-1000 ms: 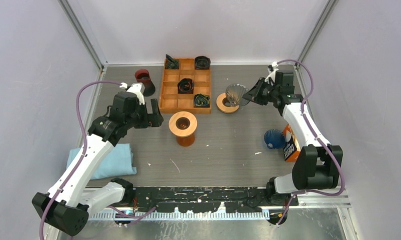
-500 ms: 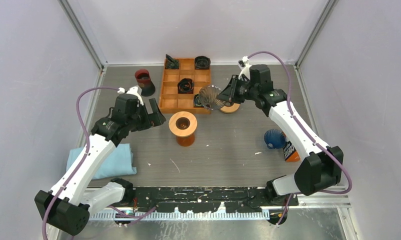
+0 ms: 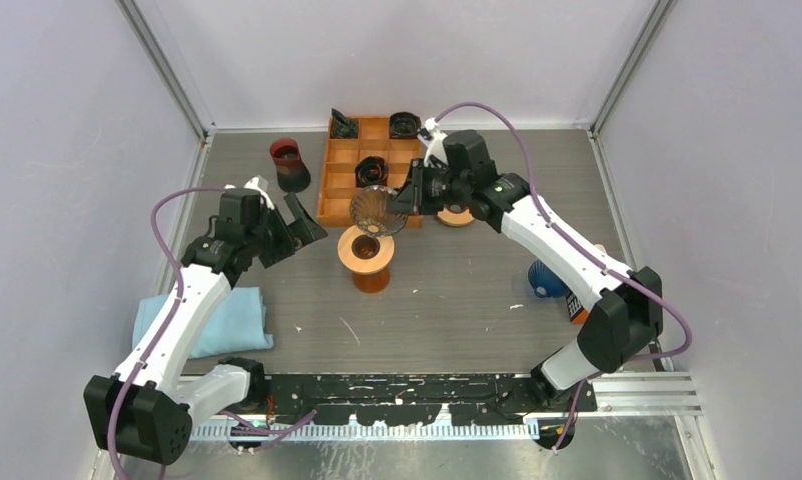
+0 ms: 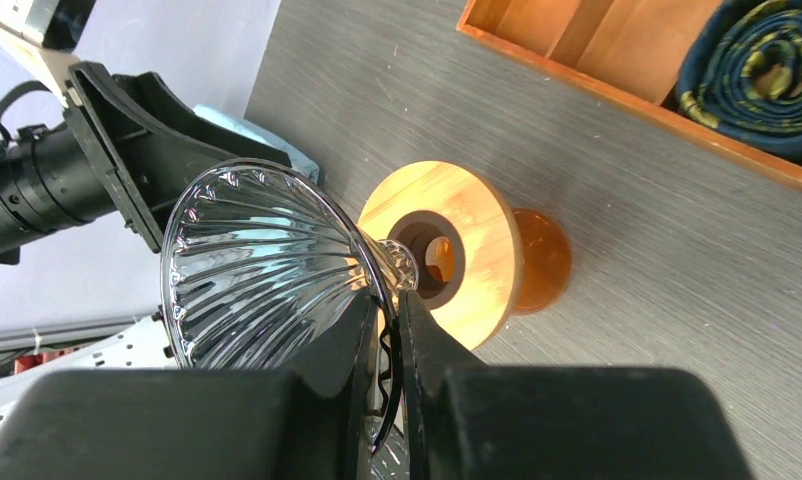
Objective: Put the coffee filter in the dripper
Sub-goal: Press the coffee dripper onto the connecting ring.
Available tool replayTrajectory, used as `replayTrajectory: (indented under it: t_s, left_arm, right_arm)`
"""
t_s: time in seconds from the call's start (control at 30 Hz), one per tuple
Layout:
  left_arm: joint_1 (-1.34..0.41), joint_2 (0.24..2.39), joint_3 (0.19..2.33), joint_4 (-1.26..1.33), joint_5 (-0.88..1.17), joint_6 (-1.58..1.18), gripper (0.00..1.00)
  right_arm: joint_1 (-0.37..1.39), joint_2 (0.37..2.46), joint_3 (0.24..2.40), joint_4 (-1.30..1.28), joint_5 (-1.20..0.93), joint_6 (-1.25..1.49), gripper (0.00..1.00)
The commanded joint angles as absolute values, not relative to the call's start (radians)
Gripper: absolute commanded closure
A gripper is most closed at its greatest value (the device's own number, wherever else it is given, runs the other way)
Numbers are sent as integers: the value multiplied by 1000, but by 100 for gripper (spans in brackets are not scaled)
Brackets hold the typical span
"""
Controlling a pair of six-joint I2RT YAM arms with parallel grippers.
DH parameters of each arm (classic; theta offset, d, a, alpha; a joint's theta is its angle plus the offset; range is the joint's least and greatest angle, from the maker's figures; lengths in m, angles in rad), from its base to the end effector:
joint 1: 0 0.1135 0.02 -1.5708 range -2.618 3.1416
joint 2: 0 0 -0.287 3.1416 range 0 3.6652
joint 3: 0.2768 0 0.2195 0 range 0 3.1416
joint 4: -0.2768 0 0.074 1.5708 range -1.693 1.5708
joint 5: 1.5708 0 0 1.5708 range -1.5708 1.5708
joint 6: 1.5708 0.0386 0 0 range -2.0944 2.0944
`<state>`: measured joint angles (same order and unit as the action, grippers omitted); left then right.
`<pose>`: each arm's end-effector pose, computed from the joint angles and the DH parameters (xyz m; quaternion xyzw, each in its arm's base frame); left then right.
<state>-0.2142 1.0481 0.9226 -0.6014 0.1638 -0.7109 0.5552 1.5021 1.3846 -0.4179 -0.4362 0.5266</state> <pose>0.1721 -0.0439 0.3208 -0.1910 0.8896 -0.2489 0.3320 0.2555 0.1777 0.3790 -0.1192 0.8468 0.4100 0.3174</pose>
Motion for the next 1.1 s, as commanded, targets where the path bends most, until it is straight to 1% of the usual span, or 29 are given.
replayTrajectory:
  t_s: [0.0, 0.23, 0.57, 0.97, 1.07]
  left_arm:
    - [-187, 1047, 913, -509, 249, -749, 1]
    - [-141, 1063, 909, -483, 320, -772, 1]
    - [-138, 1061, 938, -481, 397, -786, 1]
    - [-141, 1053, 966, -454, 511, -829, 12]
    - [-166, 1061, 974, -443, 521, -837, 19]
  right_arm:
    - [595, 1530, 1459, -392, -408, 527, 99]
    - [633, 1589, 1494, -418, -374, 504, 99]
    - [659, 1649, 1502, -435, -342, 476, 99]
    - [686, 1687, 1499, -473, -303, 439, 99]
    - [691, 1695, 1500, -480, -294, 430, 99]
